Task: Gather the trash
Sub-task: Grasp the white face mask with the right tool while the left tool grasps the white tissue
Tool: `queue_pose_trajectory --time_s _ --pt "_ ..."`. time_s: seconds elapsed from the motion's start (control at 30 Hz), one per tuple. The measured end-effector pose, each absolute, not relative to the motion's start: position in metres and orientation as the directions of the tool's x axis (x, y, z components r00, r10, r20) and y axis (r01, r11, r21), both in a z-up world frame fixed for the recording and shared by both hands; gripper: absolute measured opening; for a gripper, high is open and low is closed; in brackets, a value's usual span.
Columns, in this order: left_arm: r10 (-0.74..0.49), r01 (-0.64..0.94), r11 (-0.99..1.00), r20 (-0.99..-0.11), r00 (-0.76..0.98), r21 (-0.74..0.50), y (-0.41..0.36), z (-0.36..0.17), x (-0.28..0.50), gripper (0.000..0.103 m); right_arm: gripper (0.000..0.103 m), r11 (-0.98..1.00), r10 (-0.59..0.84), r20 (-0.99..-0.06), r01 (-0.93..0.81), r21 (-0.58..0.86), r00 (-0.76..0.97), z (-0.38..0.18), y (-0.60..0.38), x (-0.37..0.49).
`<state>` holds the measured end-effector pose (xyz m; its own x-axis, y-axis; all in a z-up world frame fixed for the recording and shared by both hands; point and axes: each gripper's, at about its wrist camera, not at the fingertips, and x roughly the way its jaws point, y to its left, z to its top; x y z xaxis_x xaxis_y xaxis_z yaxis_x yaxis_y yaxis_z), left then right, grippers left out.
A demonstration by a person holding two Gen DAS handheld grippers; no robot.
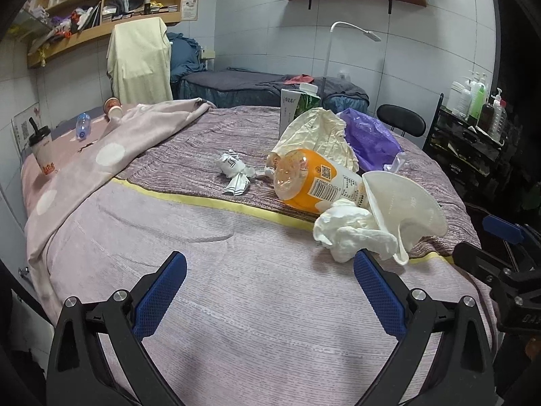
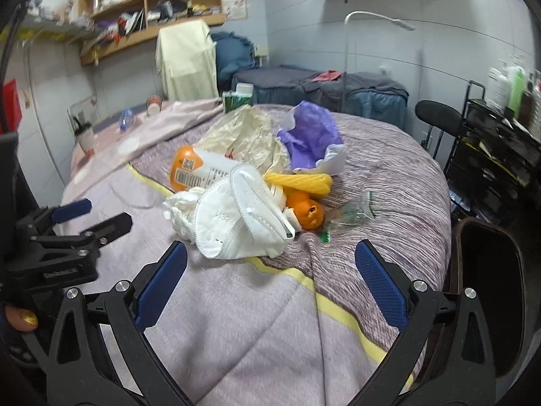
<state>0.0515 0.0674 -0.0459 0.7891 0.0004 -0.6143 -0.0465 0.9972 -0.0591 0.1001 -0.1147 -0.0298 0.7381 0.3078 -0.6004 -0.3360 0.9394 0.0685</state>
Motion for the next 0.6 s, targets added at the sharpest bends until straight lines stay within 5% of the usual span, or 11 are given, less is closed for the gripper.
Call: queue_pose_trajectory --time_s 0.13,0.3,0.37,0.47,0.6 --pt "-0.031 -0.019 0.997 -0.637 0.77 -0.071 0.069 -0.051 0.058 0.097 0.096 0.934 0.299 -0.64 -0.354 0.045 0.708 -0.036 -0.1 0.121" --pt "-0.08 0.029 0.996 -0.657 0.749 -0.089 0.062 -0.055 0.064 0.097 0.077 0.932 0.286 -0.693 -0.361 0.04 0.662 -0.045 -0.093 0.148" --pt "-0.095 0.047 0.995 -0.663 0.742 -0.09 0.058 -0.056 0.066 0.097 0.064 0.925 0.303 -0.712 -0.375 0.061 0.633 -0.048 -0.092 0.158" --pt "-0.117 0.073 0.993 -0.67 0.733 -0.093 0.055 -0.057 0.071 0.097 0.025 0.908 0.35 -0.723 -0.405 0.106 0.596 -0.051 -0.092 0.164" --pt "-0.141 0.109 0.99 -0.684 0.716 -0.09 0.051 -0.059 0.079 0.095 0.014 0.907 0.373 -0.71 -0.396 0.143 0.597 -0.051 -0.099 0.165"
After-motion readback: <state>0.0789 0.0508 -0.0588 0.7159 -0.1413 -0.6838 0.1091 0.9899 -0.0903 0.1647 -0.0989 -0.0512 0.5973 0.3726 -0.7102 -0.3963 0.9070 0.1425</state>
